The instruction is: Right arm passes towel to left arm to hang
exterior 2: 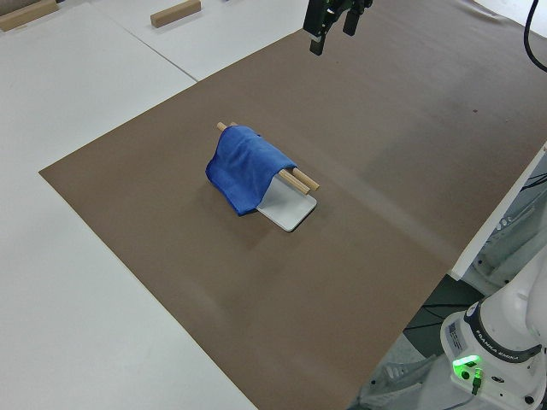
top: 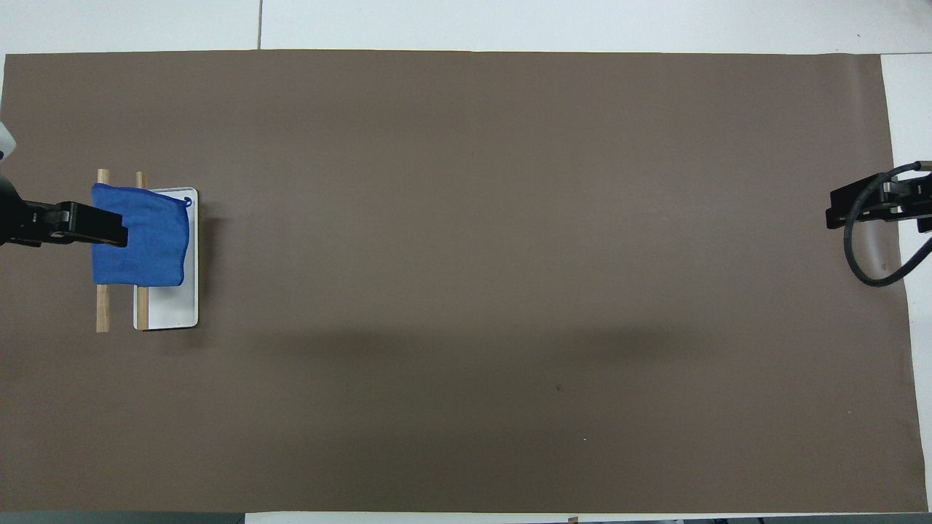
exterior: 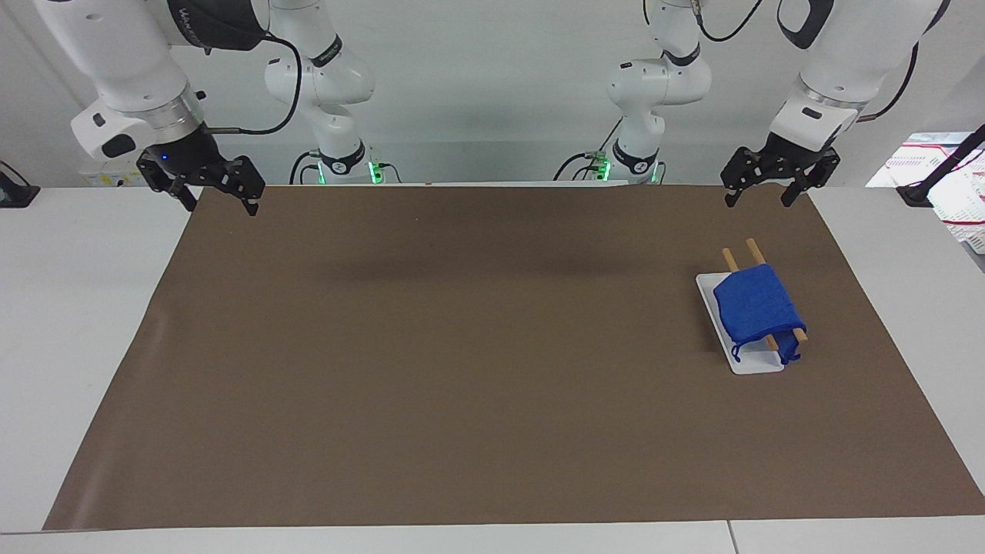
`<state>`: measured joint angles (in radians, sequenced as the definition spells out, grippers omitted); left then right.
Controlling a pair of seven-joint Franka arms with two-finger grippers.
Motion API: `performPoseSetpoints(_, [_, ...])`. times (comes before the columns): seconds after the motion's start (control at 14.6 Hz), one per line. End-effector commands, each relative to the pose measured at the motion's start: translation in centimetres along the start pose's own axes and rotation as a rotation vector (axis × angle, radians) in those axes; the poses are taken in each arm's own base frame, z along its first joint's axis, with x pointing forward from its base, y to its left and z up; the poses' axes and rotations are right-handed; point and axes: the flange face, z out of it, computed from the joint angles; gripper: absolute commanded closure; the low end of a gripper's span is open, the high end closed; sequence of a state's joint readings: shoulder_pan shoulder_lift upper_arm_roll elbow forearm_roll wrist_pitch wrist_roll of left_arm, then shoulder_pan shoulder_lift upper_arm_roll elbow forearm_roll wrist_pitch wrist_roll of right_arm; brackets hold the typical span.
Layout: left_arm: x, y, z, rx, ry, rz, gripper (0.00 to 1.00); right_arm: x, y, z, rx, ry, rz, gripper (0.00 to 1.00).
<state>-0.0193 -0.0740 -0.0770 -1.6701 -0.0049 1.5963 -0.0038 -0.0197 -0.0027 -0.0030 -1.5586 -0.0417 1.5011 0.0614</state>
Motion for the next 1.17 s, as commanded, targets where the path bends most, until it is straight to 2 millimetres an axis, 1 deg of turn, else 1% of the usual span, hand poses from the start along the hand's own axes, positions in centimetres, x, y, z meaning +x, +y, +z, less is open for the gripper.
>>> performPoseSetpoints(0.0, [2.6,-0.6,1.3,-0.006,-0.017,0.012,0.00,-0.3,0.1,0.0,0.021,0.001,-0.015,0.00])
performPoseSetpoints(0.14, [2.9,-0.7,1.1,-0.014,-0.012,0.010,0.00,-0.3,0.1,0.0,0.021,0.001,-0.015,0.00])
performPoseSetpoints(0.21, [2.6,-0.6,1.3,-0.014,-0.015,0.010,0.00,-0.4,0.1,0.0,0.021,0.000,-0.014,0.00])
performPoseSetpoints(0.27, [2.3,-0.7,2.0,-0.013,-0.026,0.007,0.00,-0.4,0.1,0.0,0.020,0.000,-0.015,0.00])
performPoseSetpoints(0.55, [1.3,-0.5,1.6,-0.011,-0.028,0.001,0.00,-0.4,0.1,0.0,0.021,0.000,-0.014,0.00])
performPoseSetpoints(1.1, [1.8,-0.7,1.5,-0.005,0.006,0.009,0.00,-0.4,0.1,0.0,0.020,0.000,-0.015,0.00])
